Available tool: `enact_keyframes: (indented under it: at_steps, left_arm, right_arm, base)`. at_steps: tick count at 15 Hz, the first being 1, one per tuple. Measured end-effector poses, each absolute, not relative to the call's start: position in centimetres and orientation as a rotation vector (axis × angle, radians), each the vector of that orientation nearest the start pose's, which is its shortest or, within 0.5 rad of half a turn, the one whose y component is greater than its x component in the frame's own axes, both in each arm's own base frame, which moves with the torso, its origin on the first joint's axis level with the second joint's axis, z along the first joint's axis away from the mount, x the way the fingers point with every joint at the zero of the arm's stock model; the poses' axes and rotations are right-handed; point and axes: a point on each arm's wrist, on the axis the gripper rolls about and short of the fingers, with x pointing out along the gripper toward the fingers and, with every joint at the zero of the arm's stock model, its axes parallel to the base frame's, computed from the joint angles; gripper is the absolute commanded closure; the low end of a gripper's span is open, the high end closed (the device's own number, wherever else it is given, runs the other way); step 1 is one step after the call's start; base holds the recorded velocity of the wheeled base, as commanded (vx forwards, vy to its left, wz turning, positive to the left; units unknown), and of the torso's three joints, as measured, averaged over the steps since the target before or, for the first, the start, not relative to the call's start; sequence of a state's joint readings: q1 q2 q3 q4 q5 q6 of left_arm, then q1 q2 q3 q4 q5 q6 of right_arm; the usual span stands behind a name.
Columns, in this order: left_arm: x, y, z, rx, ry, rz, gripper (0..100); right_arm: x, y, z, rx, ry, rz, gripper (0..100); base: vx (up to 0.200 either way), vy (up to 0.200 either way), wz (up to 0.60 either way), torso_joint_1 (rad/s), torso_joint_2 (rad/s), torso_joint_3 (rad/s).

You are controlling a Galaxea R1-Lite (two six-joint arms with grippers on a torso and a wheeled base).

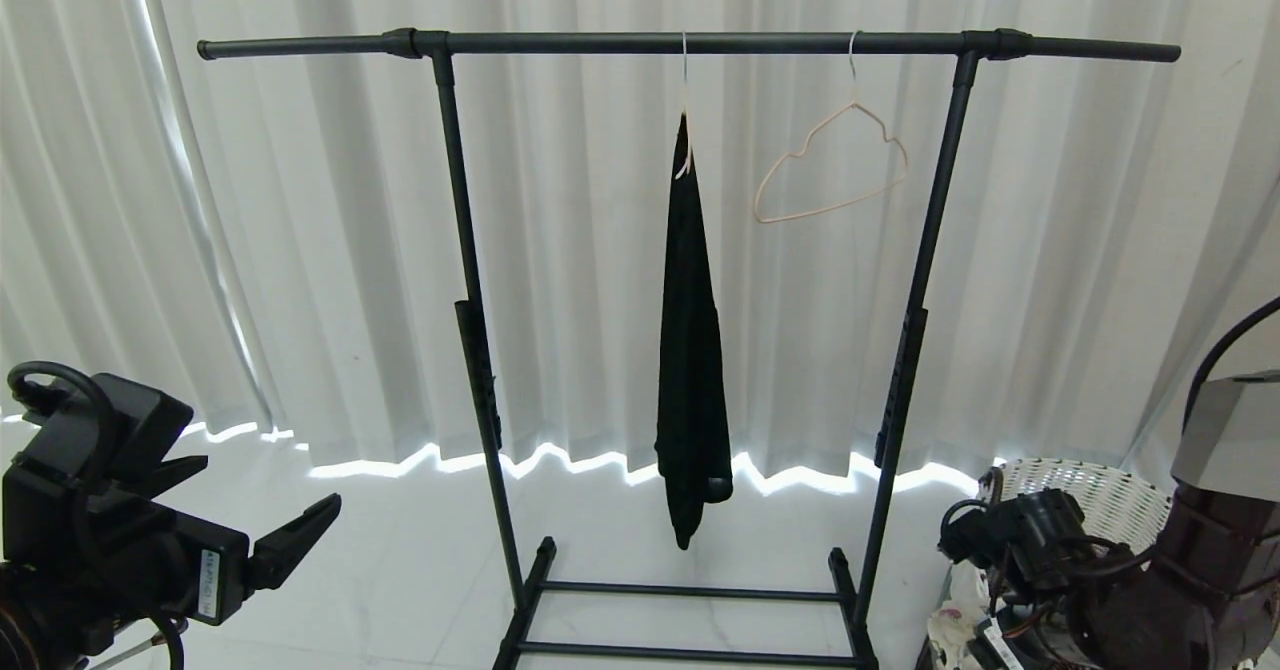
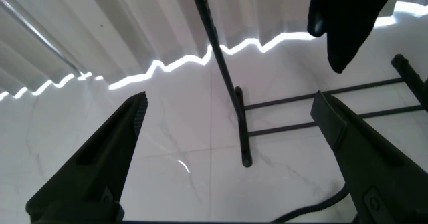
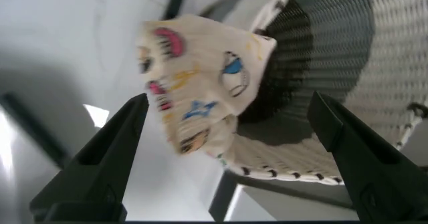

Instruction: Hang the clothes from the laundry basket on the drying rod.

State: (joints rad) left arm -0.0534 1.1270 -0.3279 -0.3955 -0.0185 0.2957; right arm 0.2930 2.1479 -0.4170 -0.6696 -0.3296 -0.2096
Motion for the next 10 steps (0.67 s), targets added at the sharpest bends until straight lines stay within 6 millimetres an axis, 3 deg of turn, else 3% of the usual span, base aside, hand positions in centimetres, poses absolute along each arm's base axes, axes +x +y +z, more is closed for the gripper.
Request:
enact_keyframes:
  at_steps: [6, 7, 10]
  left_arm:
    - [14.1, -0.8, 15.8, 0.299, 0.39, -0.131, 0]
    - [14.1, -0.8, 15.8, 0.306, 0.39, -0.132, 0]
    - [14.1, -0.8, 15.8, 0.317, 0.387, -0.135, 0]
  right_arm:
    - [26.4, 5.9, -4.0, -0.498, 1.005, 0.01, 0]
    - [26.5, 5.9, -4.0, -0.494, 0.994, 0.009, 100]
    - [26.6, 6.3, -4.0, -0.496, 0.971, 0.017, 100]
  base:
    - [0.0, 0.0, 0.0, 0.0, 0.0, 0.0]
    - [0.0, 0.0, 0.0, 0.0, 0.0, 0.0]
    - [0.0, 0.0, 0.0, 0.0, 0.0, 0.0]
